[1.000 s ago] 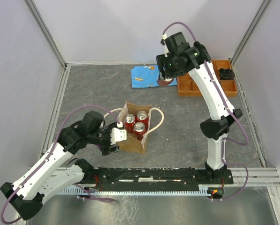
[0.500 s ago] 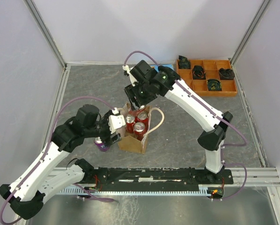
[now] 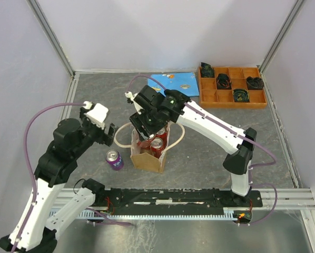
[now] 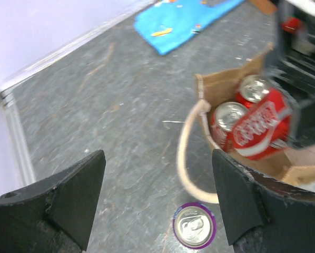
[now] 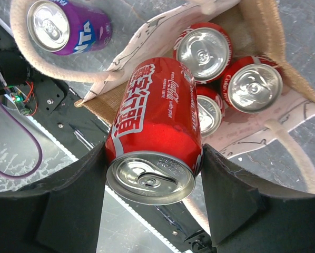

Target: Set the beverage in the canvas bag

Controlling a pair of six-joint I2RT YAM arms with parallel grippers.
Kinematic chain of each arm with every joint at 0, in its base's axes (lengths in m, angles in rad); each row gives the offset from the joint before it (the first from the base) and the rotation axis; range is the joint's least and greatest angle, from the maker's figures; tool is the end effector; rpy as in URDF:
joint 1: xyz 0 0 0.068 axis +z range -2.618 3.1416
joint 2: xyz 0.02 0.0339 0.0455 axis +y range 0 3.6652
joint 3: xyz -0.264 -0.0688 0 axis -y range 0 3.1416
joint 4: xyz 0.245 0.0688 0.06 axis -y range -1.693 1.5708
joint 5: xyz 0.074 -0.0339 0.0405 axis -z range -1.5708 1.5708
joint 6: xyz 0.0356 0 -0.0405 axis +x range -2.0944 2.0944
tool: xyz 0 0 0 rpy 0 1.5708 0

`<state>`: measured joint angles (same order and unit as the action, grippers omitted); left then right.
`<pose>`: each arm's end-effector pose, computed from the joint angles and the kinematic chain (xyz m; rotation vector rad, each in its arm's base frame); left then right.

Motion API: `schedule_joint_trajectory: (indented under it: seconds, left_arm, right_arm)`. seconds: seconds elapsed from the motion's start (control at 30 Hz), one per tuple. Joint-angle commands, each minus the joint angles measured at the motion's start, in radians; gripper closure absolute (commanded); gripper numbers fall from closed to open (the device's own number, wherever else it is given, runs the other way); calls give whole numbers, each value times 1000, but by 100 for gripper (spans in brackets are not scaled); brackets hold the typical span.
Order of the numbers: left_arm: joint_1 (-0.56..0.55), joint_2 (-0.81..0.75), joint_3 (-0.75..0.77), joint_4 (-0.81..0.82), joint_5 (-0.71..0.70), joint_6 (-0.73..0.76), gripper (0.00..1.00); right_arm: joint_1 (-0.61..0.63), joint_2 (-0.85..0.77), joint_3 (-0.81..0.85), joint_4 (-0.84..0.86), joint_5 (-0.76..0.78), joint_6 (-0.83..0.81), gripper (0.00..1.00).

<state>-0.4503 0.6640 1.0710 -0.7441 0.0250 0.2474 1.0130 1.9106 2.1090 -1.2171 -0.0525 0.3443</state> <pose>0.1047 -0.0516 0.3920 0.6691 1.7901 -0.1610 0.2069 0.3351 0.3762 -0.9030 2.5383 0.5341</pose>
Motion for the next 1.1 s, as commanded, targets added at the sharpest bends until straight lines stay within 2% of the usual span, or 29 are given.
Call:
schedule_joint_trajectory:
  seconds: [0.0, 0.13, 1.07]
  left_arm:
    - [67, -37, -32, 52, -204, -126, 11]
    - [119, -49, -70, 35, -270, -151, 8]
    - [159, 23, -120, 113, -159, -198, 8]
  right_arm:
    - [19, 1, 12, 97, -34, 9, 100]
    - [32, 45, 14, 85, -47, -13, 100]
    - [46, 268, 42, 107, -23, -104, 100]
